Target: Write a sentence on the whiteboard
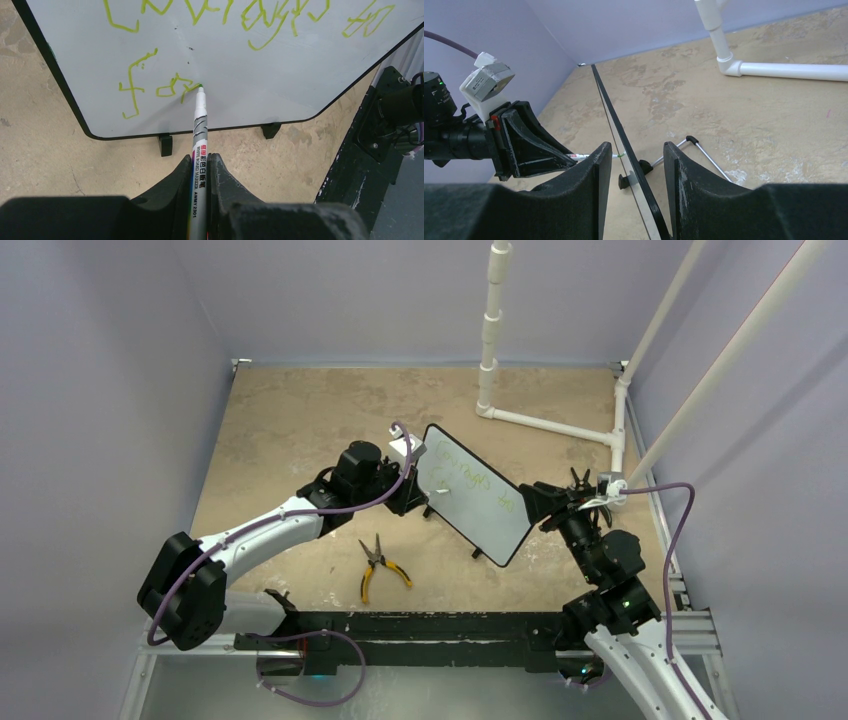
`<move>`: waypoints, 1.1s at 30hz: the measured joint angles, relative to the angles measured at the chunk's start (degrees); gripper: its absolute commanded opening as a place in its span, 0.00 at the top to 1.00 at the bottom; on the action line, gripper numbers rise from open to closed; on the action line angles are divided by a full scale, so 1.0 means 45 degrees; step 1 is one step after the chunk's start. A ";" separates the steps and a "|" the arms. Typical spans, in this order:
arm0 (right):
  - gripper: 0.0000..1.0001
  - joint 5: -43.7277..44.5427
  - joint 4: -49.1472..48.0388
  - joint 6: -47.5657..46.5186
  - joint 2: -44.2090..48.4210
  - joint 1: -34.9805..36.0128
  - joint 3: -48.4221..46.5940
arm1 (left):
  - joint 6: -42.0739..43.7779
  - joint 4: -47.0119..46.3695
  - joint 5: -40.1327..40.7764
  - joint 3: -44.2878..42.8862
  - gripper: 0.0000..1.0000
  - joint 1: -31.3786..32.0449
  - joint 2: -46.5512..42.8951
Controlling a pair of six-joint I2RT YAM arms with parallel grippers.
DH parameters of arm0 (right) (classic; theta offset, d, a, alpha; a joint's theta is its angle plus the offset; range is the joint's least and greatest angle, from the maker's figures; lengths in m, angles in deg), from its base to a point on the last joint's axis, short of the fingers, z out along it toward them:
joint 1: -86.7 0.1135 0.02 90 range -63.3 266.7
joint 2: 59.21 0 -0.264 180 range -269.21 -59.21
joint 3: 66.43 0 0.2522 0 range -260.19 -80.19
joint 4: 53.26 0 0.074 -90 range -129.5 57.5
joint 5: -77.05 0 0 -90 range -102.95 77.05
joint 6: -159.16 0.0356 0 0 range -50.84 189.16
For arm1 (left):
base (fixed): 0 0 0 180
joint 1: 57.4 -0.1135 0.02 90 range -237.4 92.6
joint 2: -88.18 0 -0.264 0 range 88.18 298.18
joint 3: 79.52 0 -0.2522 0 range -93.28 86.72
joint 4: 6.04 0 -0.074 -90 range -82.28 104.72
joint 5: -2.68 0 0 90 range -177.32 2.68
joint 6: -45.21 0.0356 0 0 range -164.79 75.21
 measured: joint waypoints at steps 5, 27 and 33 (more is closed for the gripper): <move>0.55 0.0000 0.0000 0.0005 0.0000 0.0000 0.0000 | 0.0005 -0.0083 -0.0141 0.0000 1.00 0.0000 0.0000; 0.55 0.0000 0.0000 0.0005 0.0000 0.0000 0.0000 | 0.0243 -0.0010 -0.0287 0.0000 1.00 0.0262 0.0102; 0.55 0.0000 0.0000 0.0005 0.0000 0.0000 0.0000 | 0.0238 -0.0005 -0.0151 0.0000 1.00 0.0306 0.0034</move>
